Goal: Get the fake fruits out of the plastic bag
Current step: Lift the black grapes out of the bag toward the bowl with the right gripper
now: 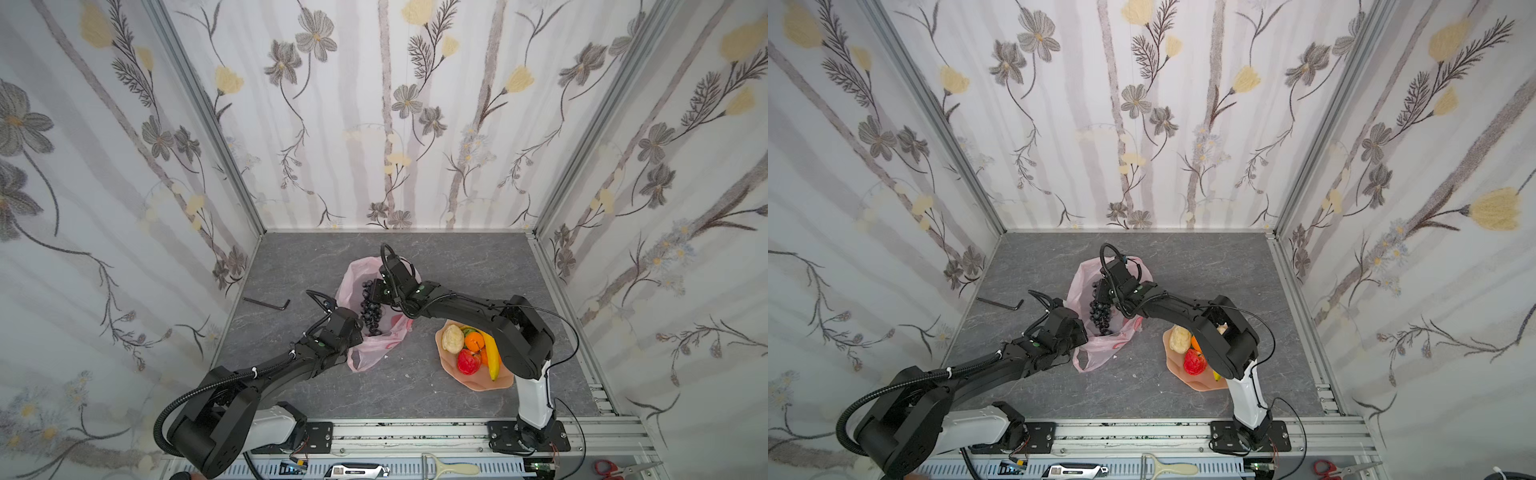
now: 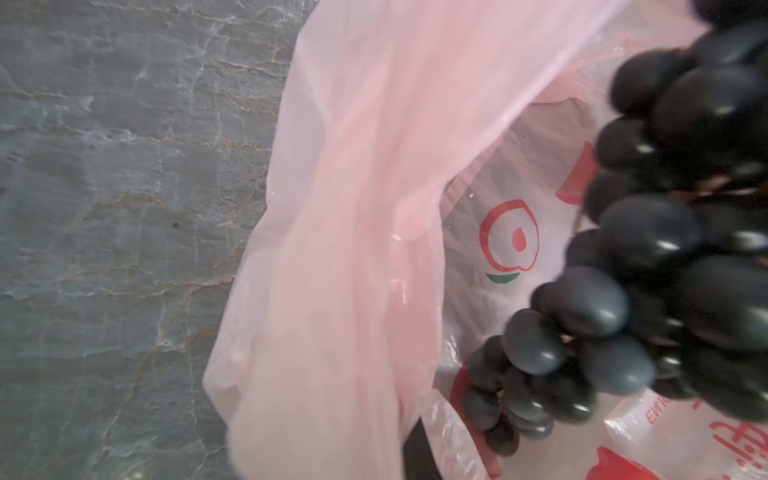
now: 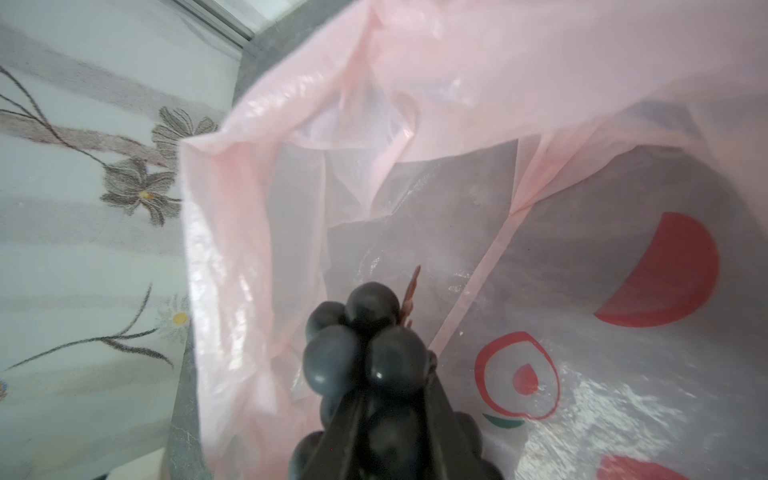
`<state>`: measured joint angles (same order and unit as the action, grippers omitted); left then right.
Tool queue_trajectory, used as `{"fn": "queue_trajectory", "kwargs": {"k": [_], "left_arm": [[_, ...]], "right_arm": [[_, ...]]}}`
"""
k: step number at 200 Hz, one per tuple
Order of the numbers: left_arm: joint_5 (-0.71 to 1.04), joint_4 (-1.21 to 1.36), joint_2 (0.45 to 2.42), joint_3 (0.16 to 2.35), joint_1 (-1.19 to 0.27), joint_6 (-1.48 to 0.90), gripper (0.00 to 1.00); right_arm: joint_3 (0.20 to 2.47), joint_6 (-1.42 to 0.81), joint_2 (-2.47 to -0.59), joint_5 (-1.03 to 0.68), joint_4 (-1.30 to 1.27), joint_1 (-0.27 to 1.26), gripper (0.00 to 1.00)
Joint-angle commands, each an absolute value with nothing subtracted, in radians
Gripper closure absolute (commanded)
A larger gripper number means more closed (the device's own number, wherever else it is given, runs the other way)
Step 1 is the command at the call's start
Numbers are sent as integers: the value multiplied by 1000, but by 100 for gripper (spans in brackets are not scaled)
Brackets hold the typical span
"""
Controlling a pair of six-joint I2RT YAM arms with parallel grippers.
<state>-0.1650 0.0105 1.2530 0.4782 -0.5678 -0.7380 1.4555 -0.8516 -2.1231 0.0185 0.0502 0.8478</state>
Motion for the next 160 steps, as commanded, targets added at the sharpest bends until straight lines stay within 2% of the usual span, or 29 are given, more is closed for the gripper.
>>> {"fn": "queue_trajectory", "kwargs": {"k": [1,93,160], "left_arm": [[-174,15,1255,492,-556,-712,96],[-227,44,1302,539,-520,-541,96],[-194,172,1324,485,-520,-483,96]], "right_arm": [[1428,-800,-2044,85,32,847,79],[1332,-680,-1666,235,208,846,77],[1200,-707,-1359,317,378,851,76]]}}
